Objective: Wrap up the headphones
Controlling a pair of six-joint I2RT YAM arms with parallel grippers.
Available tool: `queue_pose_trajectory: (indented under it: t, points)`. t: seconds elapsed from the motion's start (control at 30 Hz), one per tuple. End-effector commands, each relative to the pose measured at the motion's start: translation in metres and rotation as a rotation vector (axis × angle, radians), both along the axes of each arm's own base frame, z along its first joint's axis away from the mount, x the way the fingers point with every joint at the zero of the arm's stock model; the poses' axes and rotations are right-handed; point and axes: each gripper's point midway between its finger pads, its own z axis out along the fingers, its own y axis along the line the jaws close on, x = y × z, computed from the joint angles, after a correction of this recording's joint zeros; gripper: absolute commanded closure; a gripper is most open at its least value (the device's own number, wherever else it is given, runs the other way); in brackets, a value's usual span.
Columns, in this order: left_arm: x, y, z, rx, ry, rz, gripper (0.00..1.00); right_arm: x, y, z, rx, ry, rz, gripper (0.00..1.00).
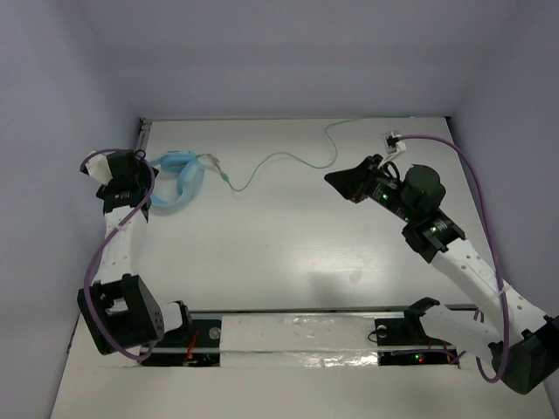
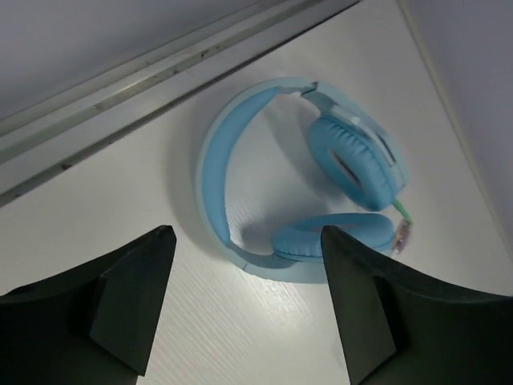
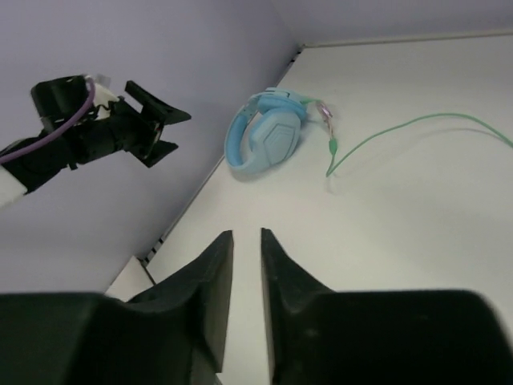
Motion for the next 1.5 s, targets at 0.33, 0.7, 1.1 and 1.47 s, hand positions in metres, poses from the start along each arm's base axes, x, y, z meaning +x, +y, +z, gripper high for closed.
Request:
queue_pose_trajectory:
  t: [0.33, 0.7, 1.1, 1.47]
  points:
    - [0.036, 0.026, -0.095, 0.016, 0.328, -0.023, 0.27, -0.016, 0.011, 0.010, 0.032, -0.041, 0.093, 0.47]
    - [0.056, 0.031, -0.155, 0.018, 0.469, -0.115, 0.29, -0.010, 0.009, 0.009, 0.024, -0.040, 0.064, 0.47]
    - [0.068, 0.024, -0.183, 0.001, 0.468, -0.192, 0.58, -0.005, 0.006, 0.008, 0.018, -0.041, 0.036, 0.48]
    - [0.083, 0.023, -0.148, 0.052, 0.406, -0.272, 1.00, 0.002, 0.007, 0.001, -0.001, -0.039, 0.023, 1.00]
